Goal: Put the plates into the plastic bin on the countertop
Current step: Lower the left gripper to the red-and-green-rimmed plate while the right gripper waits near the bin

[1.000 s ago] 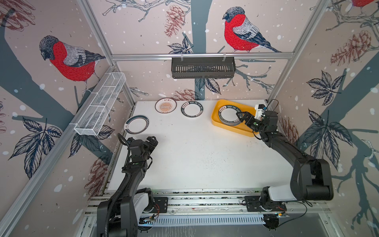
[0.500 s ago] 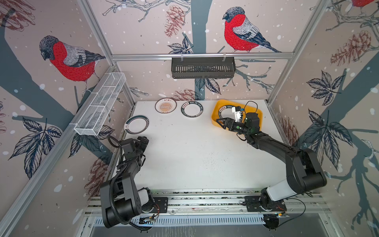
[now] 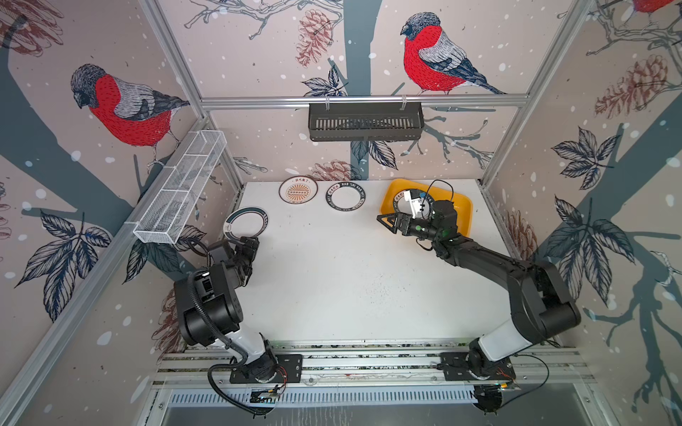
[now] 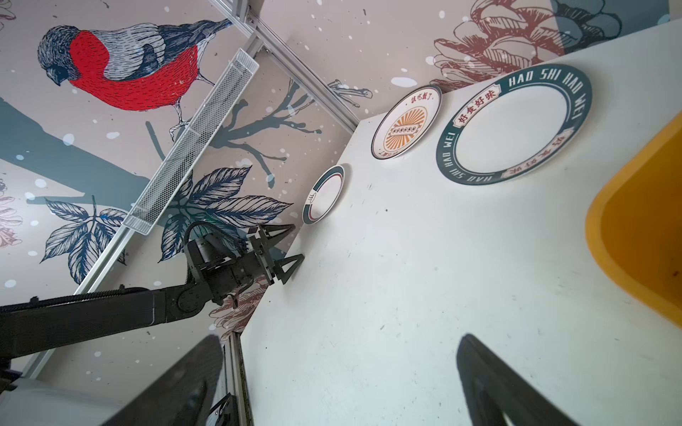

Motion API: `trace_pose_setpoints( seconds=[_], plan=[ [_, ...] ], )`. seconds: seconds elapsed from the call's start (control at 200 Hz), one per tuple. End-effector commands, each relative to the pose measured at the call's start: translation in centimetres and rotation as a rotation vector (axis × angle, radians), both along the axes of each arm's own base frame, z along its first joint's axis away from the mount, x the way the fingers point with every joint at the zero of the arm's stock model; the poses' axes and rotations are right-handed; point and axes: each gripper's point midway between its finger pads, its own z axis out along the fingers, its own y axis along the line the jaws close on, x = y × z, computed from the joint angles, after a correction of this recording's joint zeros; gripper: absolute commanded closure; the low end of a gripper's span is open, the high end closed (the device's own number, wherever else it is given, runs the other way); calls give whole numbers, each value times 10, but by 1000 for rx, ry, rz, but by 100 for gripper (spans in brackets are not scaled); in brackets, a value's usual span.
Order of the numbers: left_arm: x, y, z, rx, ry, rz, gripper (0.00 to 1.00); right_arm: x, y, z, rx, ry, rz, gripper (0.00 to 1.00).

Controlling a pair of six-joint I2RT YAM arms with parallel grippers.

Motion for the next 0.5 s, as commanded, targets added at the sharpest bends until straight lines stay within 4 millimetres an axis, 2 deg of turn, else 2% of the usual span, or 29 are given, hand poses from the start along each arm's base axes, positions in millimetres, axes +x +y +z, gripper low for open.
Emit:
trace_pose_setpoints(
  seconds=[0.0,0.23,0.4,0.495],
  plan=[
    [4,2,-14,-53,28,15,4,4,1,6,-12,-41,-10,0],
    [19,10,-35,-113,31,54,5,11,1,4,-24,-29,-34,0],
    [23,13,-44,-146,19,82,14,16,1,3,-33,-27,-44,0],
    [20,15,-49,-138,37,104,19,18,0,2,-36,-24,-53,0]
  ],
)
